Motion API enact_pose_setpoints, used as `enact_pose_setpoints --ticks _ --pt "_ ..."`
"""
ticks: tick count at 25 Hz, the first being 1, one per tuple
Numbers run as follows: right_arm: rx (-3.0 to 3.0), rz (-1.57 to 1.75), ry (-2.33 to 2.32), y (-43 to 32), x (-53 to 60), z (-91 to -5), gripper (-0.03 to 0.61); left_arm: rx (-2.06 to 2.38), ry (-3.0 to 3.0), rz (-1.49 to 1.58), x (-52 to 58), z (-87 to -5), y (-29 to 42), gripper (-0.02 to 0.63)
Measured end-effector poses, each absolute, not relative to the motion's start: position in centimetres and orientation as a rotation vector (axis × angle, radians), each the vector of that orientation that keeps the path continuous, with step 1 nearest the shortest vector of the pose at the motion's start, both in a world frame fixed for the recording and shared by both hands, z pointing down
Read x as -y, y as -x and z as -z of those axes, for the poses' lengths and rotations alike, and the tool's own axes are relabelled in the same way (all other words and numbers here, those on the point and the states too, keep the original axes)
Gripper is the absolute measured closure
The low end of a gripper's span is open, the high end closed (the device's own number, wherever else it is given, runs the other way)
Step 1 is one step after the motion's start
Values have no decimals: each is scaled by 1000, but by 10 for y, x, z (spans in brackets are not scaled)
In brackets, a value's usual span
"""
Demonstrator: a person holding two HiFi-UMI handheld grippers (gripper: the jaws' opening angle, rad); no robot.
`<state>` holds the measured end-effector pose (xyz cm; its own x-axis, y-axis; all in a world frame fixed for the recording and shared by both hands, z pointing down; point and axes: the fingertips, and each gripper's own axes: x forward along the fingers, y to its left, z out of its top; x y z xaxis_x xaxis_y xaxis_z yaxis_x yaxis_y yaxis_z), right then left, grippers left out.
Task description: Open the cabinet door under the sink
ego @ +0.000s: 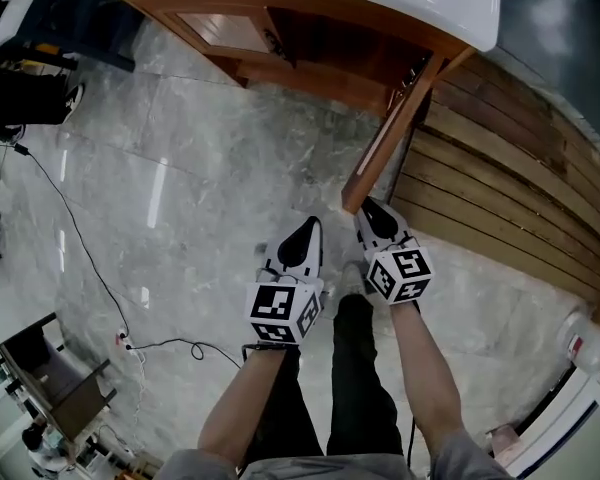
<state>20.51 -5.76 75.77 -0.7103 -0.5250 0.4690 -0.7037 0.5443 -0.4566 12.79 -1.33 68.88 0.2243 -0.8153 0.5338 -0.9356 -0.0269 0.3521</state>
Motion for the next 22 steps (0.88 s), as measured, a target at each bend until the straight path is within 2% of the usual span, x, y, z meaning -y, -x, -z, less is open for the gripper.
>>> enact_pose_setpoints --ticks 9,22 --pt "2435 -906 -1194 -273 54 -755 536 1542 -1925 -267 11 -686 -172 606" --pt "2405 -829 -1277 -288 48 -735 535 1470 -2015 -301 15 -663 -194 606"
